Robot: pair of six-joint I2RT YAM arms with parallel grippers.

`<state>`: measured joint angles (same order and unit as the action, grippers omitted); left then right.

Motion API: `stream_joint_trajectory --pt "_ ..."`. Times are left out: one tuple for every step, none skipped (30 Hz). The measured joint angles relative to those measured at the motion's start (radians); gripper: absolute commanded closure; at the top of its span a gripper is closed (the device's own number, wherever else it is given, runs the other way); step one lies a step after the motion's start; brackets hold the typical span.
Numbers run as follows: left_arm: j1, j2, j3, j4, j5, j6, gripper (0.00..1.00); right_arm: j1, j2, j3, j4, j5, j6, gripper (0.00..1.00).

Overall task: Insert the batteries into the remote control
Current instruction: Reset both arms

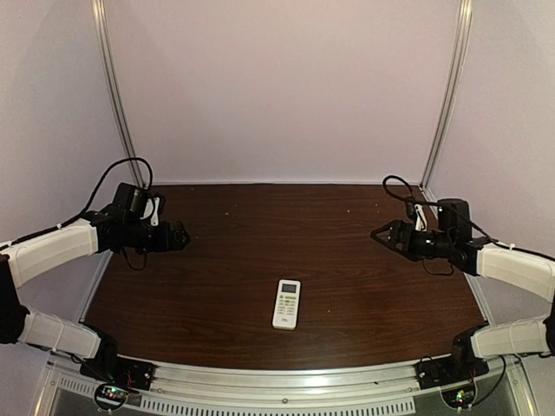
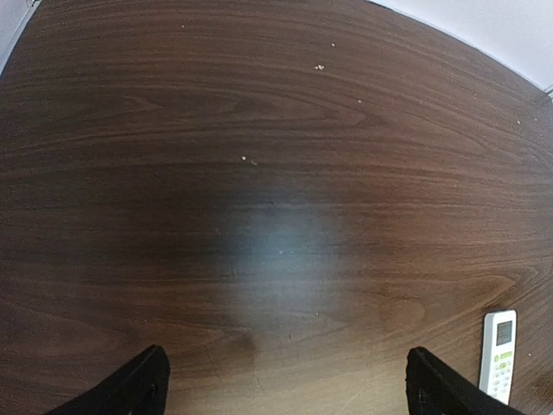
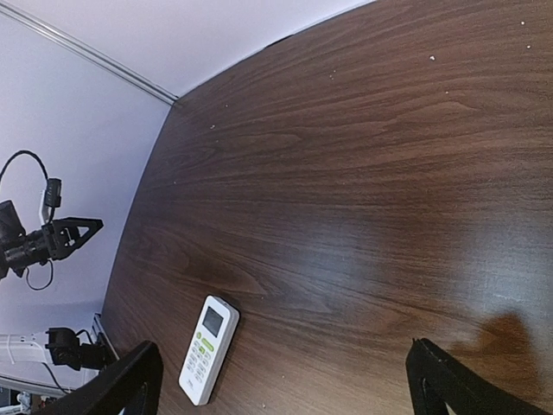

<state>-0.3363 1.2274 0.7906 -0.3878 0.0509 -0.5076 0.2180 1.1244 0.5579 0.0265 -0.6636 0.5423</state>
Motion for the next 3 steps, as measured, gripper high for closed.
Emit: stream_joint_trajectory --pt "0.0 0.003 0.0 0.004 0.0 -0.003 0.03 0.0 -0.007 -0.002 -0.001 0.006 -0.006 0.0" --pt "0.0 0.007 0.0 0.013 0.0 -0.007 0.03 0.0 -0.011 -0.002 -0.002 0.01 -0.012 0.0" --pt "0.0 0.009 0.0 0.024 0.001 -0.01 0.03 0.0 -0.016 -0.002 -0.001 0.013 -0.017 0.0"
